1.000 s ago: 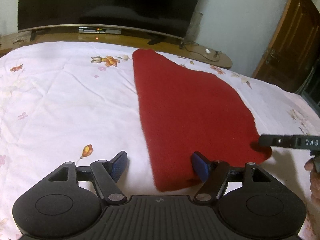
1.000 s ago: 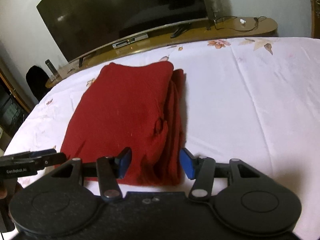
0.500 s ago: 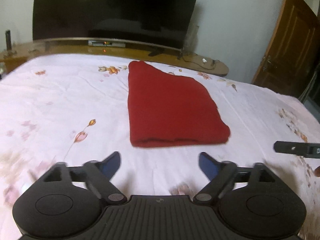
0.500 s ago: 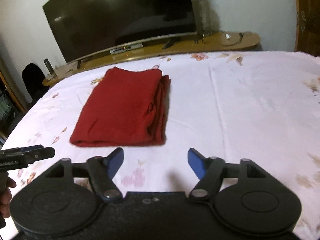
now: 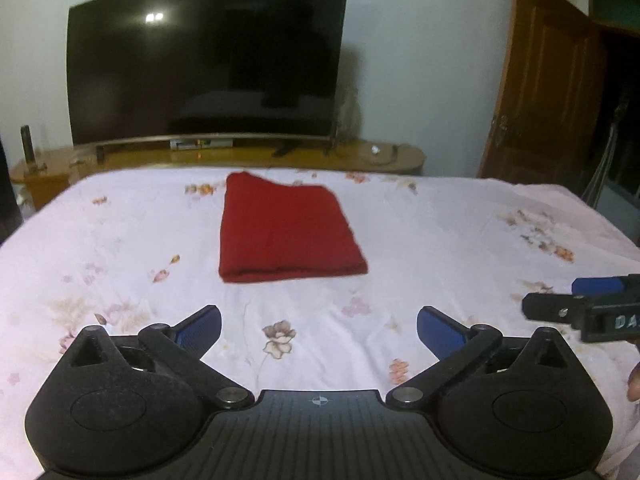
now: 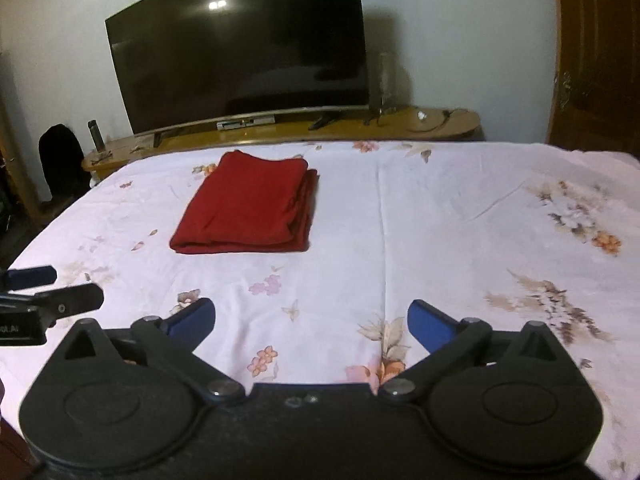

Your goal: Fold small clothes

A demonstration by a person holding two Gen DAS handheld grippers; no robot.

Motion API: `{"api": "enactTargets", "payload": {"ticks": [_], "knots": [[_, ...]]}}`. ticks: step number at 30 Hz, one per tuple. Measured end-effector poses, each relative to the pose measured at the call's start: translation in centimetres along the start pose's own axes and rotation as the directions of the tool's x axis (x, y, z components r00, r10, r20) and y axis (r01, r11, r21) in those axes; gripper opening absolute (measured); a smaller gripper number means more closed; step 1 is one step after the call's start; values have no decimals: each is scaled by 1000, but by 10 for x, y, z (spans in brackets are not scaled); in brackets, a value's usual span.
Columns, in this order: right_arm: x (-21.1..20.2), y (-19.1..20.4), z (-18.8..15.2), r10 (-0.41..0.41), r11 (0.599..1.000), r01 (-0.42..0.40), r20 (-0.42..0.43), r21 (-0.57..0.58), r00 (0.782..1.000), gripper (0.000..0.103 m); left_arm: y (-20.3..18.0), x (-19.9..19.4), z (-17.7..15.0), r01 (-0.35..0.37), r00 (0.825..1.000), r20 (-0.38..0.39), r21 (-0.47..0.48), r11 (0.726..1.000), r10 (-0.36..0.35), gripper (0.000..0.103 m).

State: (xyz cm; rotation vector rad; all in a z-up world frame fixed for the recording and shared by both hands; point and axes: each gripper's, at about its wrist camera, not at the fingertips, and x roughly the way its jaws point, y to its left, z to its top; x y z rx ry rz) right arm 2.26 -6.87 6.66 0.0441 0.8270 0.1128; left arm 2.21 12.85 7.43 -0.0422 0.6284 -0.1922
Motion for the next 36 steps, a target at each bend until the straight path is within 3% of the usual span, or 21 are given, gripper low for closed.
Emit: {"api": "enactTargets", "payload": {"ticks": [5,10,36], "knots": [[-34,12,3,-70,996,74,82,-55,994,102,-13,-32,4,27,998,50,5,1000,-27,103],[-46,15,3,-66,996,73,119,-57,991,102,-18,-48,0,32,998,61,10,999,-32,103],[-52,26,-2,-50,997,57,132,-49,990,102,-24,-51,-2,33,996,80,4,999,-33,103]]}}
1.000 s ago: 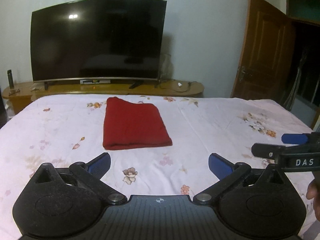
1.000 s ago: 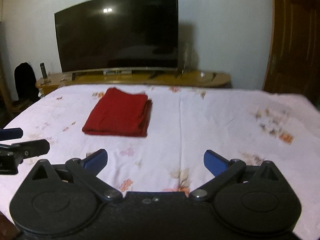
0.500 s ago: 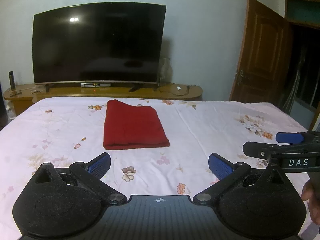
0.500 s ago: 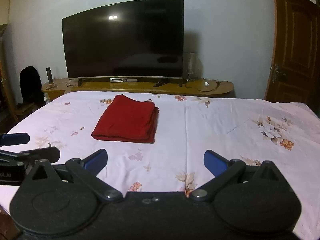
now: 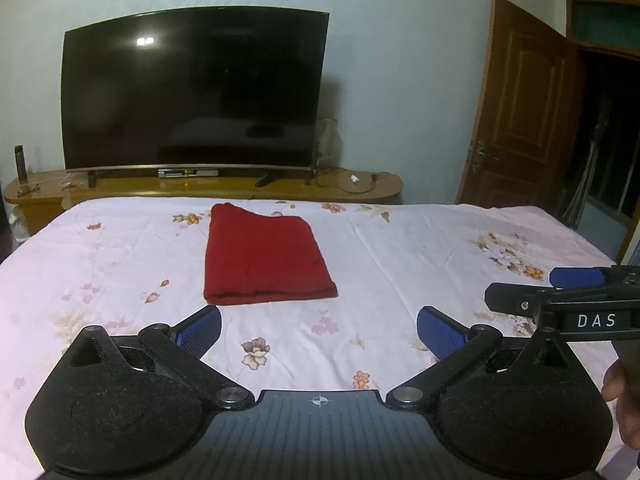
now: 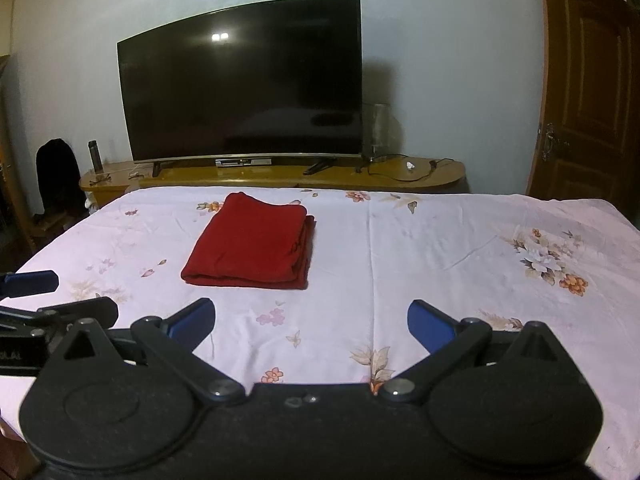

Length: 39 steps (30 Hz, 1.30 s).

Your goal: Fold small clothes

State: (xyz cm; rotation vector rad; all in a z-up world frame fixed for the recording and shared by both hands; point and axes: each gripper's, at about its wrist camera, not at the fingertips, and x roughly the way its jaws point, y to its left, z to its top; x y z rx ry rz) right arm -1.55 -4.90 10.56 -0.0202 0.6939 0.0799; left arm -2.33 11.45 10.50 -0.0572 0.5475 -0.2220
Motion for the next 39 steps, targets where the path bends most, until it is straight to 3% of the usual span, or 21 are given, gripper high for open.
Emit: {"api": "enactTargets", "payload": {"ticks": [39], "knots": [[2,-3,-4,-11,1000,11,-17,17,1000,102,-13,8,1,4,1000,-9,15,1000,-4,103]]}}
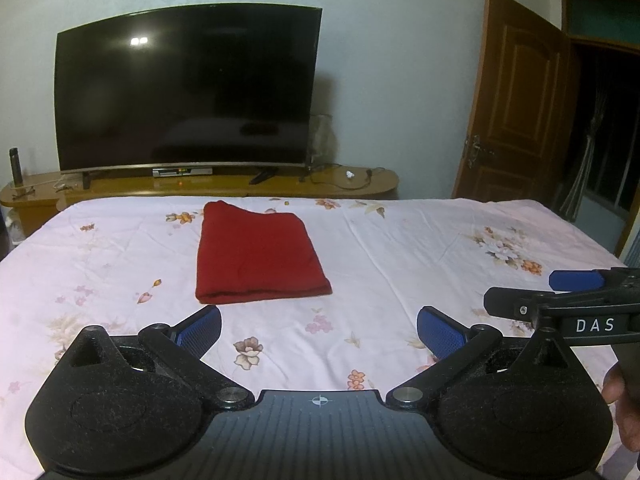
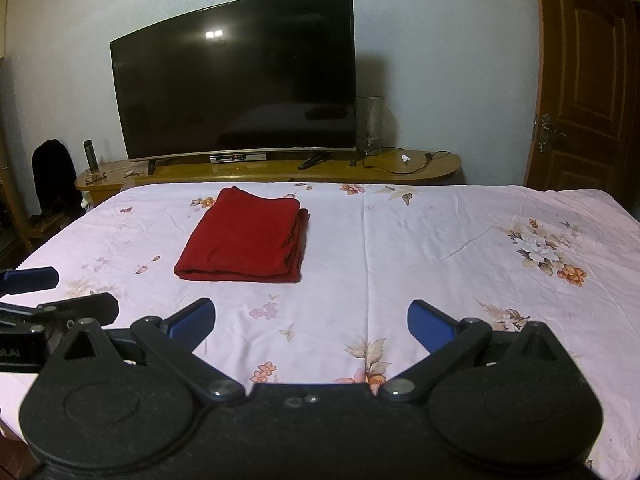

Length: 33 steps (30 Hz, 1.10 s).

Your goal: Fold small clothes

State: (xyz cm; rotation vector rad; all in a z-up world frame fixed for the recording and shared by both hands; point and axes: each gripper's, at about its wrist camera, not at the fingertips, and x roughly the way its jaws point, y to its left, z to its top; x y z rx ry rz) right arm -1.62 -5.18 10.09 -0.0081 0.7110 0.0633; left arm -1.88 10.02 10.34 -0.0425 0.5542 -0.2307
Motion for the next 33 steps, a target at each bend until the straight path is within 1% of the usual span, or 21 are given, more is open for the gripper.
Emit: {"api": "enactTargets", "payload": {"ticks": [25,33], "knots": [[-3,-5,0,-1,1000,1,2,-1,1000,102,-10,0,-1,3,1000,13,17,1000,-3,103],[-3,-8,0,4,1000,-4,7,-8,1000,102,-10,-2,0,0,999,34,15,1000,0,103]]}}
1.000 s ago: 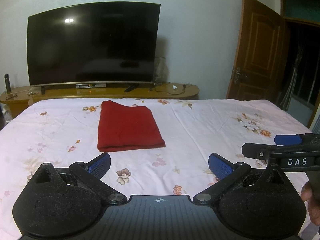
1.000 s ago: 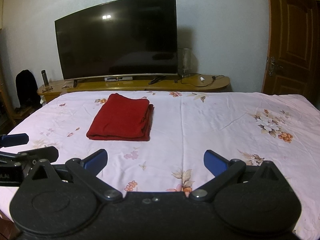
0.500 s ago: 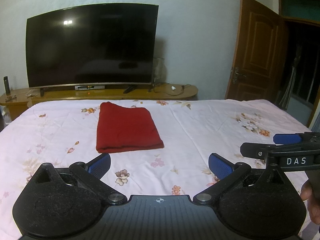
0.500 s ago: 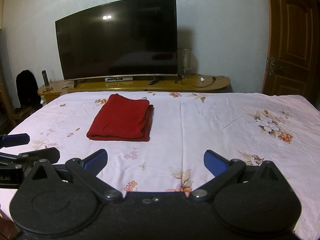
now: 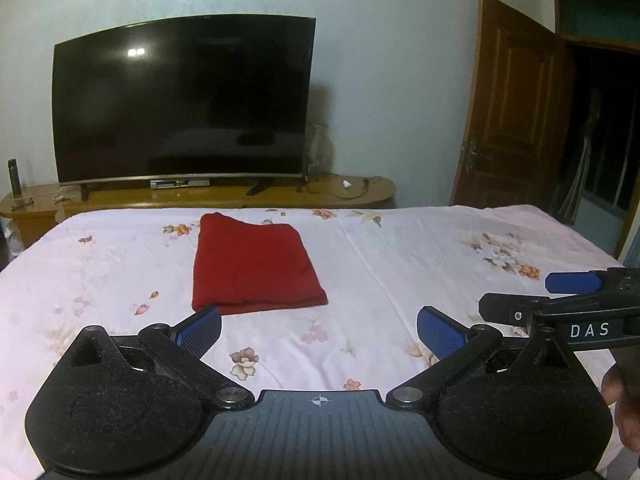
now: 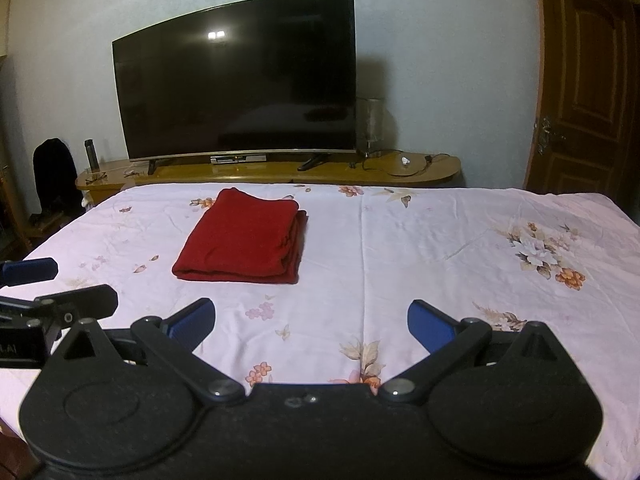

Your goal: Fold small clothes

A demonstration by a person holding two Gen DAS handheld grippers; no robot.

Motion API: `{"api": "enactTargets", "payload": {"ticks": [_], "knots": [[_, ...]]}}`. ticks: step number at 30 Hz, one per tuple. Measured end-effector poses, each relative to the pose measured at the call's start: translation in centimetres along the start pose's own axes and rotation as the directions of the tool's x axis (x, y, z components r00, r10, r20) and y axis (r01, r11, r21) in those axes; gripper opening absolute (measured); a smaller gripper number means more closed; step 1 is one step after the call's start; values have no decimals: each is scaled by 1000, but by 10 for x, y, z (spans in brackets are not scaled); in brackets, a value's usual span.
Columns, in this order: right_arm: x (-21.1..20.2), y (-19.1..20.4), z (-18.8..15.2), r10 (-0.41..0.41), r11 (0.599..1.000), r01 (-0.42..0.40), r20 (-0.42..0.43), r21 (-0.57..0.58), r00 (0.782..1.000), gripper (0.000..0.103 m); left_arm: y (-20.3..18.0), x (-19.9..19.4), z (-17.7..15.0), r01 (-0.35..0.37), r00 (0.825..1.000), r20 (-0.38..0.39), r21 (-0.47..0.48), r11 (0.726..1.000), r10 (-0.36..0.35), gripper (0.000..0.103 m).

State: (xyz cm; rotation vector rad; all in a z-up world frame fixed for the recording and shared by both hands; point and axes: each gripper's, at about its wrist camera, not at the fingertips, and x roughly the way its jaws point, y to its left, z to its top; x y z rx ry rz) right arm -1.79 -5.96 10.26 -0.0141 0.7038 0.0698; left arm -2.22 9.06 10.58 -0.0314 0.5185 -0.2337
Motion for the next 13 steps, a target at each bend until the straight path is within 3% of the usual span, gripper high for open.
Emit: {"api": "enactTargets", "payload": {"ticks": [13], "knots": [[5,-3,5,18,1000,-18,8,-14,1000,102,2,0,2,16,1000,4,7,1000,-16,103]]}}
